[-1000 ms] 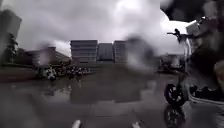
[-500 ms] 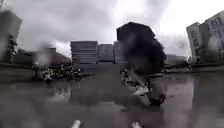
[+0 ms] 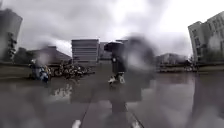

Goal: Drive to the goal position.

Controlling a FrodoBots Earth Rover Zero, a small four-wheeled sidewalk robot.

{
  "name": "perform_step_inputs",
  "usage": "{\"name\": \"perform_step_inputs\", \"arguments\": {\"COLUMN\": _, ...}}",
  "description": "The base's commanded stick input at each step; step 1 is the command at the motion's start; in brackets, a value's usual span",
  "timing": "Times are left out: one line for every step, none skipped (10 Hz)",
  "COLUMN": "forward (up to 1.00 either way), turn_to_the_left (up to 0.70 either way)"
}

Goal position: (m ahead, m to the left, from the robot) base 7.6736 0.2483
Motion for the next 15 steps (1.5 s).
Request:
{"name": "perform_step_inputs", "arguments": {"forward": 0.7, "turn_to_the_left": 0.02}}
{"name": "perform_step_inputs", "arguments": {"forward": 0.7, "turn_to_the_left": 0.02}}
{"name": "perform_step_inputs", "arguments": {"forward": 0.7, "turn_to_the_left": 0.0}}
{"name": "perform_step_inputs", "arguments": {"forward": 0.7, "turn_to_the_left": 0.0}}
{"name": "perform_step_inputs", "arguments": {"forward": 0.7, "turn_to_the_left": 0.0}}
{"name": "perform_step_inputs", "arguments": {"forward": 0.7, "turn_to_the_left": 0.0}}
{"name": "perform_step_inputs", "arguments": {"forward": 0.7, "turn_to_the_left": 0.0}}
{"name": "perform_step_inputs", "arguments": {"forward": 0.7, "turn_to_the_left": 0.0}}
{"name": "perform_step_inputs", "arguments": {"forward": 0.7, "turn_to_the_left": 0.0}}
{"name": "perform_step_inputs", "arguments": {"forward": 0.7, "turn_to_the_left": 0.0}}
{"name": "perform_step_inputs", "arguments": {"forward": 0.7, "turn_to_the_left": 0.0}}
{"name": "perform_step_inputs", "arguments": {"forward": 0.7, "turn_to_the_left": -0.01}}
{"name": "perform_step_inputs", "arguments": {"forward": 0.7, "turn_to_the_left": -0.02}}
{"name": "perform_step_inputs", "arguments": {"forward": 0.7, "turn_to_the_left": -0.1}}
{"name": "perform_step_inputs", "arguments": {"forward": 0.7, "turn_to_the_left": -0.24}}
